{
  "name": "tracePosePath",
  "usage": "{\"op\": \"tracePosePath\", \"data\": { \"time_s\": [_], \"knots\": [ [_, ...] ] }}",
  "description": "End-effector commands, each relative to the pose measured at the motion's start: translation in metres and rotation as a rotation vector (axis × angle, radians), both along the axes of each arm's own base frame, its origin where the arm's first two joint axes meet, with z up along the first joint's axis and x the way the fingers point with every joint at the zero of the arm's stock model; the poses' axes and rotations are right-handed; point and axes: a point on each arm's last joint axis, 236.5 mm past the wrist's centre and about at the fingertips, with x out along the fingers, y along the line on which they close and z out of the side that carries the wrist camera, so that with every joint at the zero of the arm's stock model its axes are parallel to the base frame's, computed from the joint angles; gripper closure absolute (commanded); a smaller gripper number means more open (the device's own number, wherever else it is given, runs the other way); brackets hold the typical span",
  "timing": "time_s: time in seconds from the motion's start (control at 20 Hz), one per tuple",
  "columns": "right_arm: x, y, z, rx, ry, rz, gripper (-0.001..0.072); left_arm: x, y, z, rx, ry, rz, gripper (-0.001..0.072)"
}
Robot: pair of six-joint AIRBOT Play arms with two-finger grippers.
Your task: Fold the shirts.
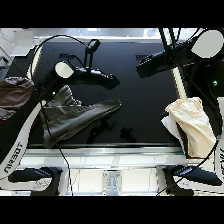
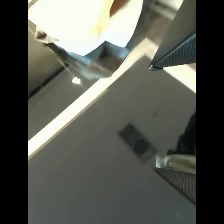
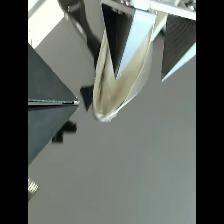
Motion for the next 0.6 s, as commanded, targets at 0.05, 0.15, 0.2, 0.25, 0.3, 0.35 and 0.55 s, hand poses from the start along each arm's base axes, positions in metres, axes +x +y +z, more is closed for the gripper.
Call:
{"op": "tracePosePath", "data": {
  "time_s": [0.05,0.15,0.2,0.25,0.3,0.35,0.55],
  "knots": [
    [0.009,-0.019,-0.004,-0.076,-0.024,-0.047,0.0698,0.048,0.074,0.018,0.131,-0.178,0.150,-0.0012],
    [0.007,-0.013,-0.007,-0.049,0.000,-0.045,0.0698,0.065,0.174,0.034,0.251,-0.187,0.355,-0.0006],
    [0.004,-0.004,-0.012,-0.016,0.031,-0.032,0.0680,0.064,0.225,0.037,0.304,-0.151,0.468,-0.0002],
    [-0.001,0.011,-0.020,0.031,0.079,0.002,0.0640,0.056,0.275,0.036,0.345,-0.087,0.582,-0.0001],
    [-0.007,0.027,-0.032,0.077,0.139,0.037,0.0564,0.039,0.322,0.032,0.362,0.009,0.698,-0.0002],
    [-0.013,0.043,-0.051,0.110,0.215,0.071,0.0462,0.019,0.360,0.026,0.357,0.113,0.790,-0.0001],
    [-0.030,0.088,-0.160,0.050,0.485,0.140,0.0301,-0.040,0.439,0.007,0.344,0.352,0.950,0.0086]
  ]
}}
